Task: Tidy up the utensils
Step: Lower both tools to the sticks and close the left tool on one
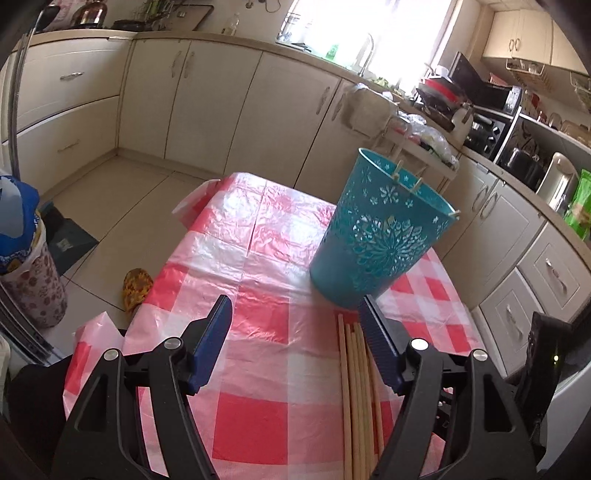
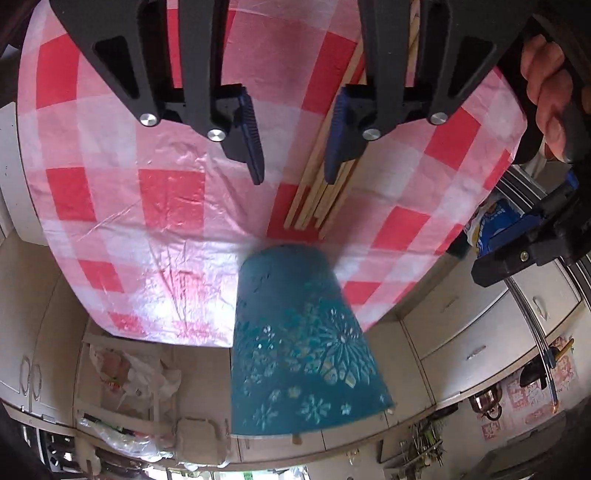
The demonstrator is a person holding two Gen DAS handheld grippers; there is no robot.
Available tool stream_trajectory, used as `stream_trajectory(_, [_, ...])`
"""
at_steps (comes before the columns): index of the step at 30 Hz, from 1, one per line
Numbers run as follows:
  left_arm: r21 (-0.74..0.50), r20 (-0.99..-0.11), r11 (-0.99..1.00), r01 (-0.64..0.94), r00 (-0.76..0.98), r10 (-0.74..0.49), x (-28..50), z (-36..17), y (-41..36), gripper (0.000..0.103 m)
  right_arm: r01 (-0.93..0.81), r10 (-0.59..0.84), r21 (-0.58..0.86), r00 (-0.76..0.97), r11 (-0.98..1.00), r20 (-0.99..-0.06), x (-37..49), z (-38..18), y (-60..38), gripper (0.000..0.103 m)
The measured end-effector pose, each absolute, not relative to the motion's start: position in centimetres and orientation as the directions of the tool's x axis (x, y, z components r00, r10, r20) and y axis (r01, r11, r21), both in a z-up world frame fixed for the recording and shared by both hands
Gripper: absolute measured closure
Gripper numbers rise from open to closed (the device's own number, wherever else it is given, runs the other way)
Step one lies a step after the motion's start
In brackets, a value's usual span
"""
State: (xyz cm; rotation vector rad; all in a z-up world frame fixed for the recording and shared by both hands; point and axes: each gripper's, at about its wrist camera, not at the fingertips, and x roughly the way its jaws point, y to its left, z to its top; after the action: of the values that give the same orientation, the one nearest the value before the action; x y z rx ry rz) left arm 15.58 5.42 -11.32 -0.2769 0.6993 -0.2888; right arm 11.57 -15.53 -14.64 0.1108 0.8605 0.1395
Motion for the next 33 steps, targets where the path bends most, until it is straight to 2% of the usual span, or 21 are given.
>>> stream_trajectory(9, [-0.287, -0.644, 0.936, 0.203, 0.683, -0.345, 15.7, -12.8, 4.1, 0.035, -0.107, 0.147, 0.104, 0.588, 0.989, -0.795, 12.8, -16.2, -14.1, 0.082])
stream_trajectory(11, [-0.284, -0.652, 0.937, 0.201, 0.676, -0.343, 15.7, -13.1, 3.9, 0.035, -0.106, 0.126, 0.078, 0.585, 0.991, -0.801, 12.8, -16.1, -14.0, 0.085])
stream_trajectory(13, [-0.274, -0.663, 0.939, 0.206, 0.667, -0.34, 15.9, -13.5, 3.6, 0.035, -0.109, 0.113, 0.06, 0.574, 0.992, -0.811, 12.7, -16.2, -14.0, 0.093])
stream_trajectory(20, [-0.135, -0.735, 0.949, 0.284, 0.613, -0.288, 16.9, -14.9, 0.2, 0.035, -0.094, 0.097, 0.053, 0.559, 0.994, -0.824, 11.5, -16.1, -15.8, 0.093])
stream_trajectory(33, [-0.026, -0.808, 0.939, 0.343, 0.546, -0.222, 18.6, -17.1, -3.4, 0.035, -0.094, 0.124, 0.086, 0.567, 0.992, -0.814, 11.6, -16.2, -16.5, 0.093])
